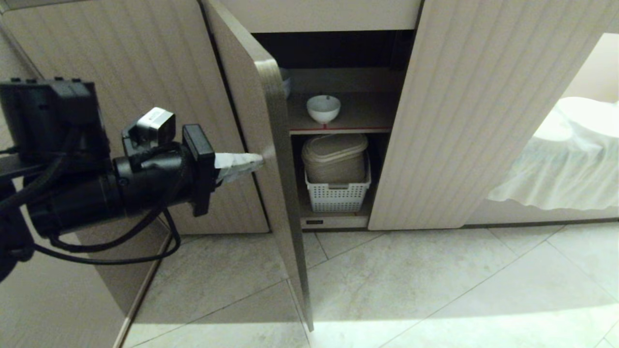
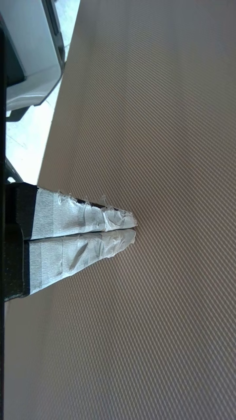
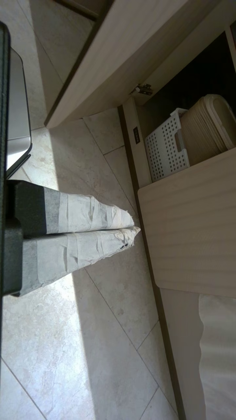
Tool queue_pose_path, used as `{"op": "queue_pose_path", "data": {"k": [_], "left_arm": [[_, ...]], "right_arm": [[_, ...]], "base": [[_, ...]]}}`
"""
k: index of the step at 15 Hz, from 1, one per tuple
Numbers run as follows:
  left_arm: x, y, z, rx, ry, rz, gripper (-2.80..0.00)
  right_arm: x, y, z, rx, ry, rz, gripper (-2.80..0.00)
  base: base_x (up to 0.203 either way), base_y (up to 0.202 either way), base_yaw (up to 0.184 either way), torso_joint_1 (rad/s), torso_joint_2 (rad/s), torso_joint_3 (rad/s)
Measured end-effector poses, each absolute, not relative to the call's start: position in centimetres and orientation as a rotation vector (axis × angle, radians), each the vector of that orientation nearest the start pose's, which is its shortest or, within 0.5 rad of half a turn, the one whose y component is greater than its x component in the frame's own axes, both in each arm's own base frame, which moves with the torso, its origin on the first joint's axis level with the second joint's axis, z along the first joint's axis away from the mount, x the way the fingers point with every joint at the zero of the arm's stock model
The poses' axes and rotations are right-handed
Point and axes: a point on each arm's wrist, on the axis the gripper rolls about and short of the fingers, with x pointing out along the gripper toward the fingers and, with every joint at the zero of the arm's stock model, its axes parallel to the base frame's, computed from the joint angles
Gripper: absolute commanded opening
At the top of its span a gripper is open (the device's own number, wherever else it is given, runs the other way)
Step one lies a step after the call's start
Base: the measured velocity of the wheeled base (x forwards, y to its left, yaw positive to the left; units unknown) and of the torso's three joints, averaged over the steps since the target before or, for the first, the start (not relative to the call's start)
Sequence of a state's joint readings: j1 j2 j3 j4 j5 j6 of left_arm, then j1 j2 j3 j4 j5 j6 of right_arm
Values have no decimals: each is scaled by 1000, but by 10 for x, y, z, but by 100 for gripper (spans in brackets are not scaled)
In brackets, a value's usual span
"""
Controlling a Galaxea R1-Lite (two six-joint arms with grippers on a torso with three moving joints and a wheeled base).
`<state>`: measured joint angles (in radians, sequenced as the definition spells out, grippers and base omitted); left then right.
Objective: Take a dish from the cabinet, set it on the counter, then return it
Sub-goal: Close the cabinet door
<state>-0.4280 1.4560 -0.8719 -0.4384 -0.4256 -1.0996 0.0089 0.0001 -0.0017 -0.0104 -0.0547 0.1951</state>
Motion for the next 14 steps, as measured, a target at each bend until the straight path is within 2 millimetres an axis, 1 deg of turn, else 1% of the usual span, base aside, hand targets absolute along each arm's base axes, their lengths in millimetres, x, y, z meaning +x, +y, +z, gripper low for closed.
{"op": "queue_pose_path", "data": {"k": [5, 9, 14], "left_arm": [[245, -136, 257, -1020, 596, -706, -280], [263, -161, 263, -1014, 586, -738, -280], [295, -193, 270, -1019, 533, -745, -280]], "right_arm": [[-23, -1, 77, 196, -16, -44, -280], [-23, -1, 77, 196, -16, -44, -280], [-23, -1, 77, 196, -17, -44, -280]], "base": [[0, 0, 0, 0, 0, 0], [0, 0, 0, 0, 0, 0], [0, 0, 0, 0, 0, 0]]}}
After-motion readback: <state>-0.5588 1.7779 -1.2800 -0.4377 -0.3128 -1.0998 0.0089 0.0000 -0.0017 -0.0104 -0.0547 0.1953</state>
